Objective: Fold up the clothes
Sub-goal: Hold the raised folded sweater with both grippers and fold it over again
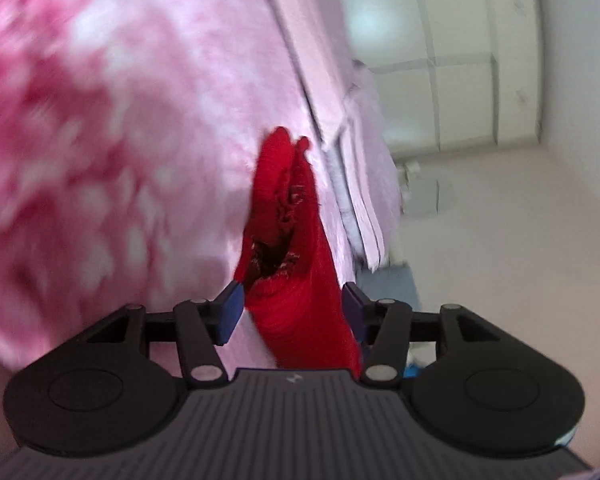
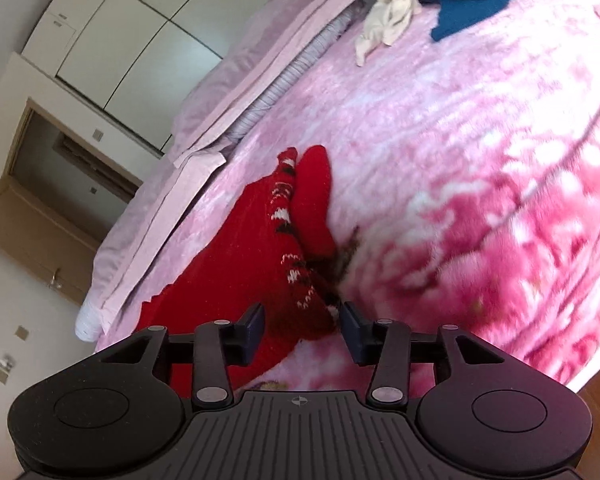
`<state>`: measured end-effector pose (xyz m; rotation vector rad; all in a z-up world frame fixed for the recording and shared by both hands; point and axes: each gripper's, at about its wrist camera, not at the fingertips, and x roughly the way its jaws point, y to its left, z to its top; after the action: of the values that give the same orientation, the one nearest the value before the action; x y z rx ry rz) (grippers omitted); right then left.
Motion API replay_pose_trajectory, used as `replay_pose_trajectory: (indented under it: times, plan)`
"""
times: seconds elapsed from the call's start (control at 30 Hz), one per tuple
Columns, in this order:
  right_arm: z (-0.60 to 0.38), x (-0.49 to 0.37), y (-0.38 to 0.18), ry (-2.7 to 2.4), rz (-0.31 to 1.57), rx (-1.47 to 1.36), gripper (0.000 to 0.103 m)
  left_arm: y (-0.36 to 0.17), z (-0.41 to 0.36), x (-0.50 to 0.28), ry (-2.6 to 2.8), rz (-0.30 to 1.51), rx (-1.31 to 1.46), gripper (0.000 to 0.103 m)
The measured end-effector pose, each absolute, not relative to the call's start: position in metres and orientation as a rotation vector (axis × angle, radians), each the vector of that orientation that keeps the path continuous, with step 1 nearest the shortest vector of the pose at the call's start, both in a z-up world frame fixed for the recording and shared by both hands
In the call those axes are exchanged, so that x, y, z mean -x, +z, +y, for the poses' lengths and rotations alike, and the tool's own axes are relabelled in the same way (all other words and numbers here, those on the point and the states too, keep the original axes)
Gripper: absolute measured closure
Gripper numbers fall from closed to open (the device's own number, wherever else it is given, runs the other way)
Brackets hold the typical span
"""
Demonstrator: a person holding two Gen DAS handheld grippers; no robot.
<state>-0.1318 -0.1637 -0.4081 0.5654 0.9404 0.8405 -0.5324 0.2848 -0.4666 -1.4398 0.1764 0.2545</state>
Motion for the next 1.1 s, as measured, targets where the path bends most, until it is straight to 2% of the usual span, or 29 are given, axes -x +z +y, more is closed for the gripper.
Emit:
replay_pose_trajectory:
  times: [0.47, 0.53, 0.67, 0.7, 0.73, 0.77, 0.8, 0.83, 0.9, 1.07, 1.1]
  plan:
    - [-0.144, 0.149, -0.407, 0.846, 0.819, -0.401, 0.057, -0.492, 0.255, 0.507, 0.545, -0.039, 1.980, 0.053]
    - [-0.142, 0.149, -0.410, 0.848, 0.813, -0.390, 0.058, -0.495, 0.254, 0.506, 0.572, -0.056, 2.013, 0.056]
    - [-0.142, 0.147, -0.413, 0.852, 0.816, -0.388, 0.058, -0.499, 0.256, 0.506, 0.603, -0.067, 2.066, 0.078]
    - [-0.142, 0.146, -0.414, 0.856, 0.817, -0.389, 0.058, -0.495, 0.261, 0.506, 0.599, -0.045, 2.024, 0.086]
    - [-0.142, 0.145, -0.414, 0.860, 0.817, -0.390, 0.058, -0.492, 0.265, 0.506, 0.593, -0.023, 1.980, 0.087]
    - [-0.142, 0.144, -0.414, 0.863, 0.818, -0.386, 0.063, -0.485, 0.268, 0.511, 0.580, 0.002, 1.931, 0.103]
    - [-0.142, 0.142, -0.413, 0.865, 0.819, -0.378, 0.081, -0.479, 0.273, 0.513, 0.568, 0.034, 1.864, 0.103]
    - [-0.142, 0.140, -0.413, 0.867, 0.820, -0.370, 0.085, -0.470, 0.280, 0.514, 0.559, 0.078, 1.776, 0.103]
    - [-0.142, 0.136, -0.411, 0.883, 0.825, -0.366, 0.088, -0.454, 0.293, 0.512, 0.510, 0.175, 1.599, 0.103]
    - [-0.139, 0.135, -0.410, 0.896, 0.832, -0.324, 0.088, -0.450, 0.305, 0.510, 0.467, 0.347, 1.466, 0.103]
    - [-0.139, 0.135, -0.409, 0.898, 0.834, -0.315, 0.088, -0.449, 0.302, 0.513, 0.500, 0.361, 1.459, 0.098]
